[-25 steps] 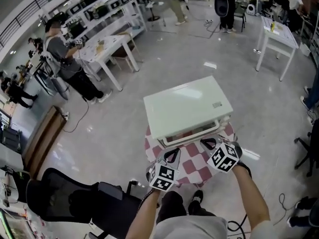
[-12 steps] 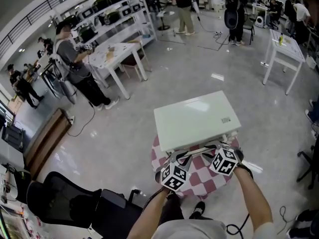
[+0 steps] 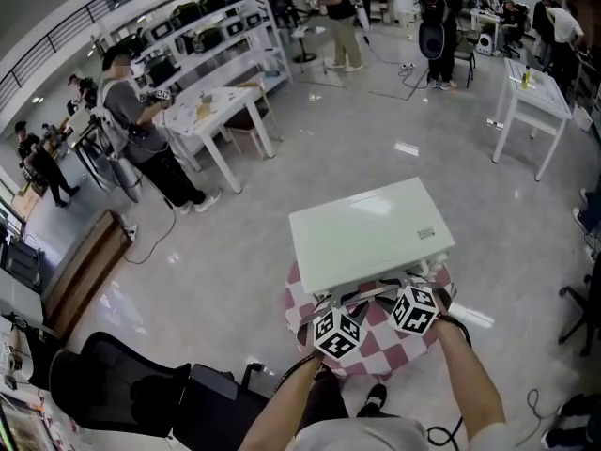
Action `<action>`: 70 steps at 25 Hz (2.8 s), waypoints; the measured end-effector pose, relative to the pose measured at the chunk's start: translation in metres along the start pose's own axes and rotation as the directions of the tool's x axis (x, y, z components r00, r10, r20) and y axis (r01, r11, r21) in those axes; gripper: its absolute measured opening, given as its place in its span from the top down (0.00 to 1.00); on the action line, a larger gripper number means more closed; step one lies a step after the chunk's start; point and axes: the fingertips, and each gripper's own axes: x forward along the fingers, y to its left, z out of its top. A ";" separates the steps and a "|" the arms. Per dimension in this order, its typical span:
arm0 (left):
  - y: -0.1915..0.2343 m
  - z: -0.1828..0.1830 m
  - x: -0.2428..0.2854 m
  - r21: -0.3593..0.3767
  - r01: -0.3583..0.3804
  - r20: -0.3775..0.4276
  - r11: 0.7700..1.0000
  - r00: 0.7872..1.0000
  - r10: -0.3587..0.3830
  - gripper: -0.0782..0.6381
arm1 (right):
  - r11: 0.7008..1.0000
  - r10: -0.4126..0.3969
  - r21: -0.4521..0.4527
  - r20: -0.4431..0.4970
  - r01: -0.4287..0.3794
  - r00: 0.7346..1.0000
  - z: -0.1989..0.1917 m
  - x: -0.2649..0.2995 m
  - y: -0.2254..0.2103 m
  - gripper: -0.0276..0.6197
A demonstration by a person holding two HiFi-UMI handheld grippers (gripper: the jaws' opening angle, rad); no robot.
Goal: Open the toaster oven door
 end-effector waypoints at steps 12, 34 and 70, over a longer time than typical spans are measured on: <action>-0.018 0.001 -0.012 -0.053 0.024 0.034 0.998 0.999 -0.023 0.73 | 0.998 0.004 0.067 0.044 -0.007 0.999 -0.004 -0.014 0.016 0.69; -0.050 -0.007 -0.022 -0.176 0.102 0.080 0.979 0.993 -0.089 0.76 | 0.971 0.087 0.216 0.068 -0.100 0.994 -0.016 -0.029 0.048 0.67; -0.101 -0.032 -0.025 -0.266 0.134 0.077 0.955 0.990 -0.118 0.77 | 0.957 0.034 0.284 0.108 -0.064 0.994 -0.048 -0.035 0.103 0.68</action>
